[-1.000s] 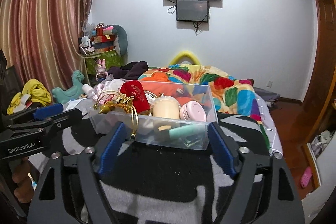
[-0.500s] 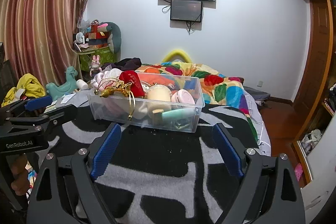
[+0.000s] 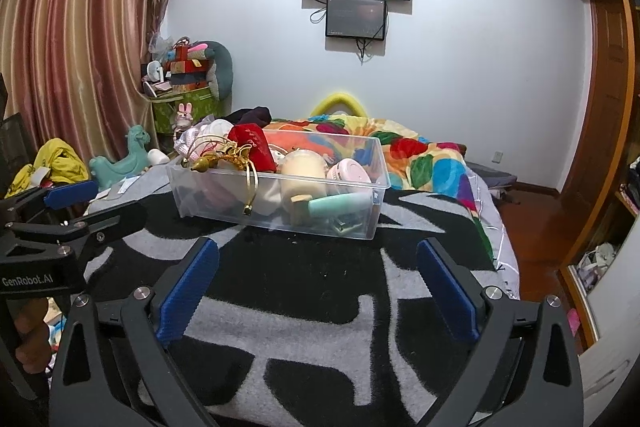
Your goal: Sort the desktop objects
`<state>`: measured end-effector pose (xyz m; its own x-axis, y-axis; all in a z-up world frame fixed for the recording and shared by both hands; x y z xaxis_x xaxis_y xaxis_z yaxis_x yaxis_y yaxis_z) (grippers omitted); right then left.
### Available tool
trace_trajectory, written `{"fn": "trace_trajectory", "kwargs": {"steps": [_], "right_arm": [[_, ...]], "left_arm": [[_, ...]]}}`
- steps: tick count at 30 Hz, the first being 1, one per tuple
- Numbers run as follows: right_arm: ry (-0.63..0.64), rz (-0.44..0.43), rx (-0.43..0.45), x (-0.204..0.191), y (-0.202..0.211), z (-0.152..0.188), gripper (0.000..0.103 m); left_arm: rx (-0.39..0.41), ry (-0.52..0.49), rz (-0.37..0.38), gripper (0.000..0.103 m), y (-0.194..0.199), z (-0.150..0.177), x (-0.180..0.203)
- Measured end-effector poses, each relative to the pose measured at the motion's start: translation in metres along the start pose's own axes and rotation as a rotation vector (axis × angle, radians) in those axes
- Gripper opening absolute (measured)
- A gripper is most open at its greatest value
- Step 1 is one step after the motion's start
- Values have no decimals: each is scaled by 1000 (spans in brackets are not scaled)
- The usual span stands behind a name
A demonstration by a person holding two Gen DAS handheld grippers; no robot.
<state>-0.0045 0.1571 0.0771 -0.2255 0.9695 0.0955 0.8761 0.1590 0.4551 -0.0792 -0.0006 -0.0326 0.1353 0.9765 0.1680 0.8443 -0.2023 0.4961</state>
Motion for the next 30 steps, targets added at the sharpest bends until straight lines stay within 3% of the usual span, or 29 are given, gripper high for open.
{"fn": "trace_trajectory", "kwargs": {"steps": [24, 30], "right_arm": [[-26, -6, -27, 7, -6, 4, 99], [-34, -11, -47, 8, -11, 7, 99]], "left_arm": [[-14, -10, 19, 98, -1, 4, 8], [22, -20, 5, 98, 7, 1, 12]]}}
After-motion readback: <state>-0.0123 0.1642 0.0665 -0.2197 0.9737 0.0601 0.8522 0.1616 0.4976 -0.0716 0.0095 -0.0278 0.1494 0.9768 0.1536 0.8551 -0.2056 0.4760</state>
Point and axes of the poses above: each gripper's, at about its wrist camera, not at the fingertips, and y roughly against the way its jaws point, x to its right, z to its underside, the point moved 6 cm from there along -y, roughly the way its jaws point, and after that the axes turned 8 degrees about z, right-handed, at the moved point
